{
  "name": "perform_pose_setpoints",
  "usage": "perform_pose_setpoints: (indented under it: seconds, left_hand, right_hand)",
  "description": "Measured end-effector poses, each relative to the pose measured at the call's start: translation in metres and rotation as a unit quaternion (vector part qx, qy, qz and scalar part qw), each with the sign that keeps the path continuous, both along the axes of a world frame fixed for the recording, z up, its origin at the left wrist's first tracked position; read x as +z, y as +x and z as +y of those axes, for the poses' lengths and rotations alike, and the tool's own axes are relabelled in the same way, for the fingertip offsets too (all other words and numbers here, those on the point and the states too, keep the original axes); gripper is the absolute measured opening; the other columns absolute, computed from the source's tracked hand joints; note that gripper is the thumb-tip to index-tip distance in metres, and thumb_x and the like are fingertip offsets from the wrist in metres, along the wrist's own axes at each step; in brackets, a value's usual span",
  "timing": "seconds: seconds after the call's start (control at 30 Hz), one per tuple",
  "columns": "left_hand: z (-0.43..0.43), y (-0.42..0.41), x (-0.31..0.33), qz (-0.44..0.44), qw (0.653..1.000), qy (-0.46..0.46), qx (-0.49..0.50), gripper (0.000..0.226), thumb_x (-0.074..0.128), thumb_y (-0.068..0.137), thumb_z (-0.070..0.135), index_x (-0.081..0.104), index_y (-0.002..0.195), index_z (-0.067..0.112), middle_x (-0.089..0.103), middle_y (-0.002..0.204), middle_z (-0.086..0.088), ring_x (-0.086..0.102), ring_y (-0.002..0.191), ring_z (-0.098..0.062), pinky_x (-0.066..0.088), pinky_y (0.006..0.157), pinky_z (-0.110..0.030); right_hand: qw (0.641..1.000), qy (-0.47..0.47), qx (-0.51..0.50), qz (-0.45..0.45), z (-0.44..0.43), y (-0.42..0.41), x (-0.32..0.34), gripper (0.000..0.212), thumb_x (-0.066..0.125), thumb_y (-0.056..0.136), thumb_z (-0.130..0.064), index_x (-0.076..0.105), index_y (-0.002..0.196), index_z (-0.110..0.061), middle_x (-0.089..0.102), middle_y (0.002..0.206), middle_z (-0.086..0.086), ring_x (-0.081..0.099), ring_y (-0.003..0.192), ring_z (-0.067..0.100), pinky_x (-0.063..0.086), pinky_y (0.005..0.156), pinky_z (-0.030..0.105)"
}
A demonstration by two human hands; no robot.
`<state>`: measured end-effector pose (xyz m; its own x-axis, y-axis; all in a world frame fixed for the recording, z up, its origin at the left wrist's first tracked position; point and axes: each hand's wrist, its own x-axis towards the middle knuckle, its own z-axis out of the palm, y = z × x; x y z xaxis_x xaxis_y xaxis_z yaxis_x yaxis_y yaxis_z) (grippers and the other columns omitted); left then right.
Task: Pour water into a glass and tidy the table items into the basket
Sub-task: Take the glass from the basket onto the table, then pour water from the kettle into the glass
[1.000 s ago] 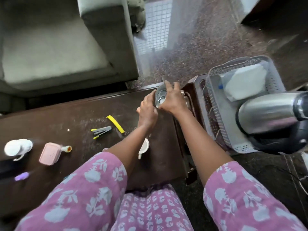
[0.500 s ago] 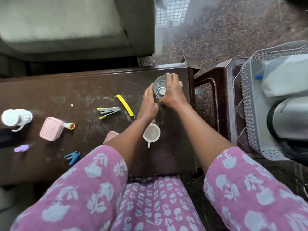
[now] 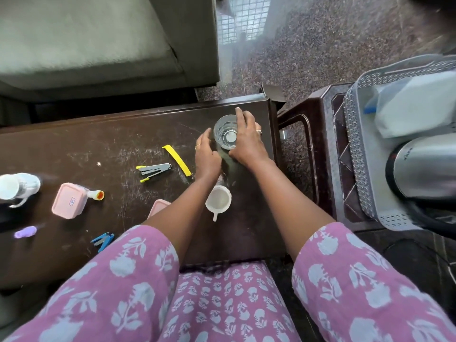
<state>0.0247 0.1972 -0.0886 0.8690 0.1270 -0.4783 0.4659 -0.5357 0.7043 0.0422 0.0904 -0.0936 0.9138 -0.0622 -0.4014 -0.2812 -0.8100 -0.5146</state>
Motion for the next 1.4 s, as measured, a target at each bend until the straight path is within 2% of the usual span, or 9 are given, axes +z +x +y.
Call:
perform_pose_setpoints:
  seconds: [0.27,0.43,0.57,0.67,0.73,0.9,1.07,1.23,1.4]
  left_hand:
    - [-0.047,-0.001,0.032,-0.168,0.983,0.016,-0.072,0.053,0.041,0.079,-0.012,0.044,0.13,0.002,0.038,0.139,-0.017,0.034,0.131,-0.027,0.019,0.109,-0.024]
    - [-0.109,-0.01,0.053,-0.192,0.966,-0.036,-0.171,0.056,0.044,0.076,-0.012,0.042,0.131,0.001,0.037,0.14,-0.018,0.031,0.133,-0.027,0.017,0.111,-0.025]
    - [-0.172,-0.022,0.072,-0.203,0.933,-0.087,-0.286,0.049,0.045,0.083,-0.005,0.041,0.132,0.0,0.039,0.14,-0.018,0.032,0.133,-0.028,0.02,0.113,-0.03]
    - [-0.22,-0.036,0.085,-0.197,0.897,-0.133,-0.372,0.055,0.049,0.084,-0.002,0.034,0.136,0.001,0.033,0.144,-0.017,0.025,0.137,-0.026,0.014,0.112,-0.026]
    - [-0.248,-0.046,0.091,-0.194,0.875,-0.145,-0.42,0.059,0.053,0.084,-0.001,0.029,0.138,0.001,0.03,0.147,-0.017,0.022,0.139,-0.027,0.012,0.112,-0.026]
    - [-0.297,-0.063,0.097,-0.167,0.844,-0.133,-0.493,0.067,0.049,0.085,-0.002,0.017,0.143,0.002,0.017,0.152,-0.016,0.01,0.143,-0.026,0.008,0.115,-0.031]
    - [-0.312,-0.068,0.09,-0.126,0.833,-0.115,-0.527,0.071,0.044,0.084,-0.002,0.008,0.145,0.006,0.009,0.155,-0.013,0.005,0.143,-0.023,0.005,0.116,-0.03]
    - [-0.321,-0.07,0.09,-0.097,0.829,-0.125,-0.536,0.083,0.045,0.074,-0.009,0.008,0.146,0.008,0.009,0.155,-0.01,0.006,0.143,-0.02,0.004,0.115,-0.025]
    - [-0.321,-0.075,0.084,-0.089,0.84,-0.152,-0.514,0.087,0.047,0.069,-0.008,0.01,0.146,0.012,0.012,0.155,-0.009,0.009,0.143,-0.02,0.009,0.116,-0.031]
  right_hand:
    - [0.989,-0.025,-0.124,-0.077,-0.04,-0.03,0.023,0.094,0.074,0.073,-0.014,0.015,0.146,-0.008,0.021,0.148,0.013,0.026,0.133,0.033,0.028,0.11,0.038]
    - [0.943,-0.093,-0.256,-0.191,-0.076,-0.057,0.052,0.071,0.07,0.078,-0.02,0.035,0.138,-0.004,0.037,0.141,0.016,0.036,0.127,0.033,0.037,0.106,0.041]
    - [0.846,-0.205,-0.392,-0.298,-0.118,-0.087,0.077,0.05,0.066,0.078,-0.01,0.05,0.125,0.0,0.048,0.132,0.022,0.042,0.123,0.04,0.041,0.102,0.048]
    - [0.755,-0.29,-0.475,-0.346,-0.154,-0.115,0.096,0.047,0.069,0.072,-0.012,0.057,0.116,-0.001,0.051,0.129,0.024,0.046,0.12,0.044,0.03,0.108,0.043]
    - [0.687,-0.341,-0.535,-0.355,-0.177,-0.134,0.107,0.053,0.074,0.069,-0.021,0.058,0.116,-0.002,0.05,0.129,0.027,0.045,0.12,0.046,0.021,0.11,0.036]
    - [0.58,-0.316,-0.689,-0.299,-0.216,-0.165,0.118,0.08,0.075,0.061,-0.042,0.049,0.129,-0.009,0.044,0.135,0.024,0.043,0.123,0.04,0.037,0.1,0.054]
    - [0.593,-0.117,-0.701,-0.378,-0.231,-0.184,0.105,0.087,0.078,0.069,-0.033,0.032,0.136,0.0,0.043,0.136,0.022,0.049,0.121,0.033,0.045,0.098,0.039]
    - [0.546,-0.062,-0.736,-0.396,-0.239,-0.192,0.098,0.073,0.083,0.062,-0.031,0.048,0.116,0.004,0.064,0.108,0.018,0.058,0.085,0.023,0.043,0.07,0.027]
    - [0.548,-0.045,-0.751,-0.366,-0.243,-0.195,0.089,0.055,0.078,0.063,-0.038,0.067,0.098,0.004,0.071,0.091,0.024,0.068,0.08,0.035,0.047,0.07,0.029]
